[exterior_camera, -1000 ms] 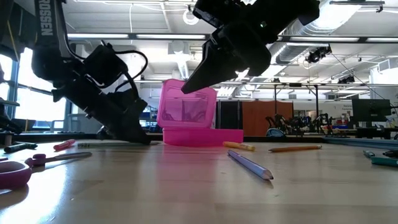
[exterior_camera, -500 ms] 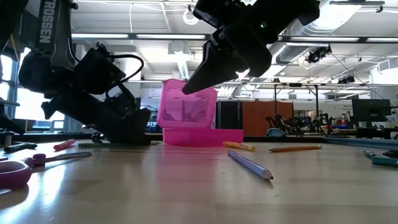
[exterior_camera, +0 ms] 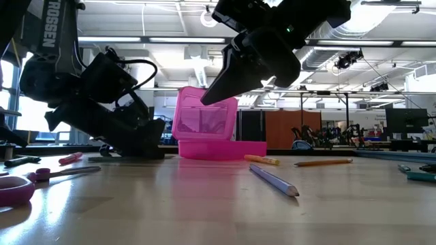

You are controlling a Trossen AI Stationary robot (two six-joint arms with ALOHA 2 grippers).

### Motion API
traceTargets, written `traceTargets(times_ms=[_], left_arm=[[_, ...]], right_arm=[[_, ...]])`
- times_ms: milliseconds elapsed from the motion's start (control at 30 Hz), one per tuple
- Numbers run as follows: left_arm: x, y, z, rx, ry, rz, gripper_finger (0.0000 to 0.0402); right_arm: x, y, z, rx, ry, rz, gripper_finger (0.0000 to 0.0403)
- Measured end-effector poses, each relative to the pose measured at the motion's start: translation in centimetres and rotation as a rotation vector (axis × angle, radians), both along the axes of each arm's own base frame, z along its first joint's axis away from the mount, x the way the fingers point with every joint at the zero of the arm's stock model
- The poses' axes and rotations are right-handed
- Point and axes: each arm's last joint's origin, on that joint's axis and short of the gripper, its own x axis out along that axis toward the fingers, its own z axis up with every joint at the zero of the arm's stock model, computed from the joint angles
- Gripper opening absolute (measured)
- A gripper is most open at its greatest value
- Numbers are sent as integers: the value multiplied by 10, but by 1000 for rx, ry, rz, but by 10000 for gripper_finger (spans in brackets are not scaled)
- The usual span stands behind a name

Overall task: Pick & place school supplies into a supply box
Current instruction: Put the top blue pencil into the supply box

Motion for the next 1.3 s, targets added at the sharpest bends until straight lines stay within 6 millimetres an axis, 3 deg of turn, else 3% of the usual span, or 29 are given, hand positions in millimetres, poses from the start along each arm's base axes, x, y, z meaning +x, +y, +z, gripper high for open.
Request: traceTargets(times_ms=[200, 467, 700, 933, 1067, 1300], left_arm=[[3, -1, 9, -15, -59, -38, 28], [11, -5, 53, -30, -207, -173, 28], [2, -4, 89, -2, -244, -170, 28], [1, -12, 110, -42, -307, -312, 28], [16, -12, 123, -64, -337, -327, 28], [64, -10, 148, 18, -167, -277, 33]], right_arm=[[0, 0, 0, -2, -6, 2, 32], [0, 4, 1, -7, -11, 0, 32], [-1, 5, 1, -23, -13, -15, 32], [-1, 5, 1, -16, -10, -6, 32], [-1, 5, 0, -16, -7, -6, 32], [-14, 9, -1, -9, 99, -24, 32]])
